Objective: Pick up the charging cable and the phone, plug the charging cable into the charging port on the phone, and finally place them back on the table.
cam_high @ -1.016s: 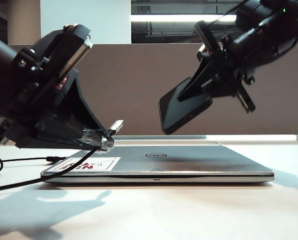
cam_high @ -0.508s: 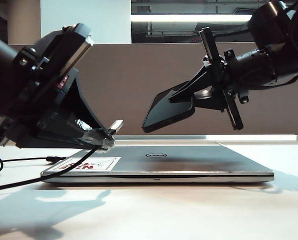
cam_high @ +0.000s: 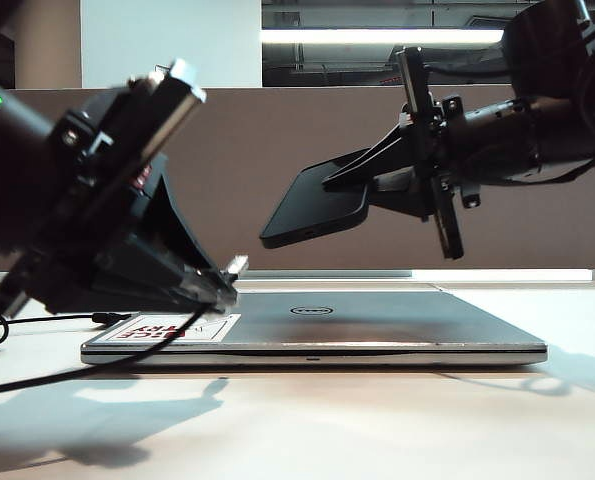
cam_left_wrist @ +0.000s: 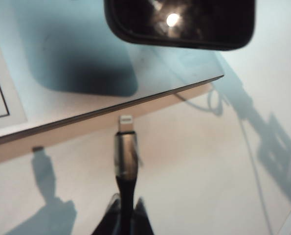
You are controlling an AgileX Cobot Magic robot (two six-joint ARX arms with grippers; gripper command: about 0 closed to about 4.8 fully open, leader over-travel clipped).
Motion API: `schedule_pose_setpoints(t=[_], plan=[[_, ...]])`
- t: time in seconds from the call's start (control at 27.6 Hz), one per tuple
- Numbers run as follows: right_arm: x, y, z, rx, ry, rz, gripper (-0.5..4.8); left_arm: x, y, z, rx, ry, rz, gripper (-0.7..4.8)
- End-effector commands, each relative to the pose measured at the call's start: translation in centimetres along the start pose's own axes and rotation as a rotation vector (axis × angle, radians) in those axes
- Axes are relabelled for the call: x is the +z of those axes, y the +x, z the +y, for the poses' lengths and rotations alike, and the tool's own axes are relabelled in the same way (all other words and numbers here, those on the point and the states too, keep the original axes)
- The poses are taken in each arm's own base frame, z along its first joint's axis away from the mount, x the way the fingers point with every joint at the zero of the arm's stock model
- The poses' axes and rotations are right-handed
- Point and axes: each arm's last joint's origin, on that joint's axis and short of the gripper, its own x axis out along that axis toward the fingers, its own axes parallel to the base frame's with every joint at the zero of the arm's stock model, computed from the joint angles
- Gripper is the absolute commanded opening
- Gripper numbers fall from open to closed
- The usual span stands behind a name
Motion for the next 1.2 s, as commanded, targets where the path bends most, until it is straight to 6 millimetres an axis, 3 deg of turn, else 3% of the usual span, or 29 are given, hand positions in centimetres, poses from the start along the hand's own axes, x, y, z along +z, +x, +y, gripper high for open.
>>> schedule_pose_setpoints(t=[0.04,0.4,1.09,1.2], plan=[[0.0,0.5,0.3,0.039,-0.011,-0.002,-0.05,0.5,0.2,-0.4,-0.039,-0.017,-0.048,-0.06],[-0.7,2.3,-0.6,0.087,0.087,-0.001,-0.05,0.5,0.2,-0.4,-0.046,-0.038,-0.056,-0.06],[-1.2,2.8,-0.9,0.072,0.099,0.008,-0.05,0.2,0.9,0.0,-0.027,-0.041,-0.03,-0.06],[-1.5,3.1,-1.8,0.054,0.12,0.013,-0.05,0.1,0.9,0.0,-0.027,-0.041,-0.03,-0.06]])
